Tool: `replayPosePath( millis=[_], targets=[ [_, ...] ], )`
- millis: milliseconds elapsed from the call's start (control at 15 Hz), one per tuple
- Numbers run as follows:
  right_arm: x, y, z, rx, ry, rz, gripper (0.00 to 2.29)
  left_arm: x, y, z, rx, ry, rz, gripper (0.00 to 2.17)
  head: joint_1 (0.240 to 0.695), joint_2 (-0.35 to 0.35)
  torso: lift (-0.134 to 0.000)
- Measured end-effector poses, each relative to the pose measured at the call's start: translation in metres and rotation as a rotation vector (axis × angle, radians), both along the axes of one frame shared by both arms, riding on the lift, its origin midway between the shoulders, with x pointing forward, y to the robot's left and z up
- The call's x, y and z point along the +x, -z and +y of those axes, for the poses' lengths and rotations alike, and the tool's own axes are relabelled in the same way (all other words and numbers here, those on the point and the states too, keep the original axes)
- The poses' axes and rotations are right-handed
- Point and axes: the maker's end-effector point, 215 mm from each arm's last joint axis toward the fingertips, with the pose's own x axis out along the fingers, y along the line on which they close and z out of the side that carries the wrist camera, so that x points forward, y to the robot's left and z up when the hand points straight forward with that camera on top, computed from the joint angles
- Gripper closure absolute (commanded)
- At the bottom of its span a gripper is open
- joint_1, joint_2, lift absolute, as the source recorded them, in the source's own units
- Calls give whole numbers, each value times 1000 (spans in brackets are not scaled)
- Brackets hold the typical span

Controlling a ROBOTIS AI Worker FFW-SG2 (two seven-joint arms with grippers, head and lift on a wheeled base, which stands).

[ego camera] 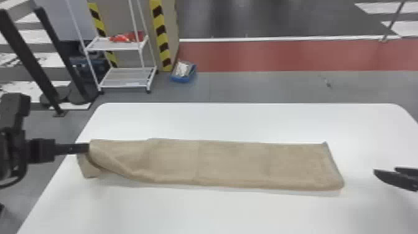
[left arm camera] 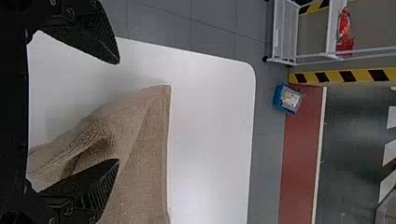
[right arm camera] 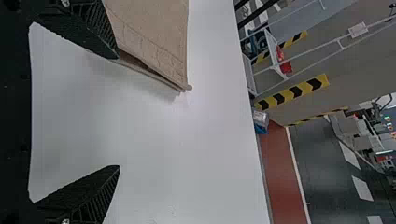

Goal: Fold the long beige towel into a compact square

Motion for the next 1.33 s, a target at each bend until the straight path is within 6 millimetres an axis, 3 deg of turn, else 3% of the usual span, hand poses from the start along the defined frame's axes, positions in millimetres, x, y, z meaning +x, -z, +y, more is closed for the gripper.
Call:
replayPosePath(
  millis=[67, 200, 267, 533, 600, 667, 733, 800, 933, 1067, 1333],
  targets=[
    [0, -1, 0, -1, 0, -1, 33, 2, 0, 1, 0, 2, 2, 853, 695, 80, -124],
    [0, -2, 0, 3, -2, -5, 33, 9, 4, 1, -9, 11, 14, 2020, 695, 80, -124],
    [1, -4, 0, 3, -4, -12, 33, 16, 5, 3, -4, 9, 16, 2145, 695, 81, -124],
    [6, -6, 0, -6, -14, -28, 33, 35, -8, -3, -3, 36, -20, 2145, 695, 74, -124],
    [7, -6, 3, -7, -21, -28, 33, 37, -15, -5, -2, 48, -32, 1980, 695, 73, -124],
    [8, -5, 6, -7, -26, -26, 33, 36, -19, -4, 8, 46, -30, 977, 695, 74, -124],
    [8, -4, 8, -7, -29, -25, 33, 33, -19, 0, 31, 33, -15, 370, 695, 79, -124],
    [8, -3, 8, -8, -30, -22, 33, 25, -12, 4, 56, 11, 22, 167, 695, 85, -124],
    [7, -1, 8, -13, -30, -18, 33, 8, -2, 6, 25, -53, 103, 144, 695, 93, -124],
    [7, 0, 8, -13, -31, -16, 33, 6, -5, -1, -25, -103, 154, 151, 695, 89, -124],
    [4, 3, 8, -14, -32, -8, 33, 33, -14, -19, -65, -96, 185, 164, 695, 67, -124]
  ],
)
